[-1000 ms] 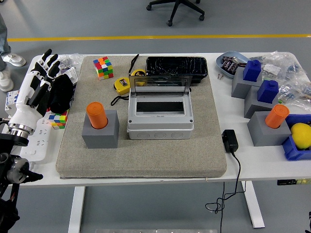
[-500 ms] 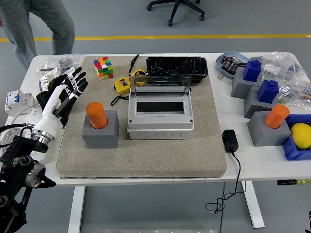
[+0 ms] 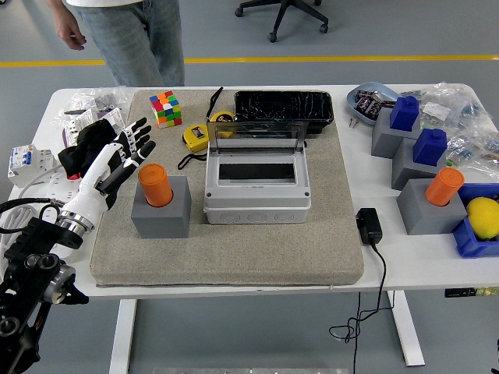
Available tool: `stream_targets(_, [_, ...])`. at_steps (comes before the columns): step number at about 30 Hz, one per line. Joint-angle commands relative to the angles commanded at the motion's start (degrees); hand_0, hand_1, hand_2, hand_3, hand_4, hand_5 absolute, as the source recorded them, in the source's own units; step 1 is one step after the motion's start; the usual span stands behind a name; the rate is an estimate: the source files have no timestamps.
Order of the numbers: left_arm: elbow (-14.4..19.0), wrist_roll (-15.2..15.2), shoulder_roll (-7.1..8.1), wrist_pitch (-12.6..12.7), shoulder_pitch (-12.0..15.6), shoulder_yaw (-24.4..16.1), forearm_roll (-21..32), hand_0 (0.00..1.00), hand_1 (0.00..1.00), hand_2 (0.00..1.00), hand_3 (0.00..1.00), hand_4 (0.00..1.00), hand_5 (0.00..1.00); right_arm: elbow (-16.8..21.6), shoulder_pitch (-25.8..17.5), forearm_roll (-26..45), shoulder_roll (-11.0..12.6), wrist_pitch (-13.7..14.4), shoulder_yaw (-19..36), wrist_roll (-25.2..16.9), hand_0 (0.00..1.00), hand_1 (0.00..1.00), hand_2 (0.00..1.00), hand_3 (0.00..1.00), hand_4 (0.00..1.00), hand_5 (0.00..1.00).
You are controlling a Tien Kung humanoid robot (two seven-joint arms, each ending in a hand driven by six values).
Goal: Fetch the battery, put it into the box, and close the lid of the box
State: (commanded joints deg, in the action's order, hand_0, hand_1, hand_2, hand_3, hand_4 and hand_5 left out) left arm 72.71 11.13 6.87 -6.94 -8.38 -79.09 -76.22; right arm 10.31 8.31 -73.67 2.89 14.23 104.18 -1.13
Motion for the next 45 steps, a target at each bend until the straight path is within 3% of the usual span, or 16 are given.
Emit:
stream_targets(12, [-0.8,1.5,0.37,0.9,0.6,1.6,1.6,0.903,0.998,0.998,0.998,0.998,0.699,0.0,0.0,0.1,0.0,0.1,-0.1,-0.1,0.835,0.825,0.773,0.806,0.998,0.998])
stream_targets(13, [-0.8,1.6,0.41,1.0,0.6,1.8,1.9,0.855,0.985,0.998,0.998,0.998,0.698,0.0,0.0,-0.1,0.0,0.1,0.1,0.0,0.835,0.825,0.773,0.806,0.998,0.998])
stream_targets(30, [-1.4,3.4,0.7,2.6,0.1,4.7,2.9,0.843,0.958,0.996,0.998,0.998,0.665,0.0,0.2,-0.1,0.1,0.1,0.2,0.0,0.834,0.826,0.773,0.805,0.998,0.998])
stream_targets(31, [-1.5,3.5,0.78,2.5,0.0,5.0,3.0,0.856,0.965,0.992,0.998,0.998,0.461,0.0,0.2,-0.1,0.1,0.1,0.2,0.0,0.833,0.825,0.773,0.805,0.998,0.998])
stream_targets(36, [-1.5,3.5,1.01,2.5,-0.3,6.4,3.6,0.856,0.965,0.992,0.998,0.998,0.461,0.0,0.3,0.0,0.1,0.0,0.2,0.1,0.833,0.825,0.773,0.805,0.998,0.998])
stream_targets(37, [-1.5,3.5,1.02,2.7,-0.4,6.8,3.6,0.838,0.945,0.992,0.997,0.998,0.209,0.0,0.3,0.0,0.1,0.0,0.2,0.1,0.832,0.825,0.773,0.804,0.998,0.998])
stream_targets(42, [-1.4,3.3,1.23,3.8,-0.7,8.5,3.2,0.838,0.945,0.992,0.997,0.998,0.209,0.0,0.3,0.1,0.1,0.0,0.1,0.0,0.832,0.825,0.773,0.804,0.998,0.998])
stream_targets(43, [-1.4,3.3,1.23,4.0,-0.8,8.7,3.1,0.808,0.922,0.96,0.966,0.998,0.115,0.0,0.3,0.1,0.1,0.0,0.1,0.0,0.832,0.826,0.773,0.805,0.998,0.998])
stream_targets(45, [-1.5,3.3,1.23,4.5,-0.9,9.1,2.8,0.808,0.922,0.96,0.966,0.998,0.115,0.0,0.3,0.2,0.1,0.0,0.0,0.0,0.832,0.826,0.773,0.805,0.998,0.998])
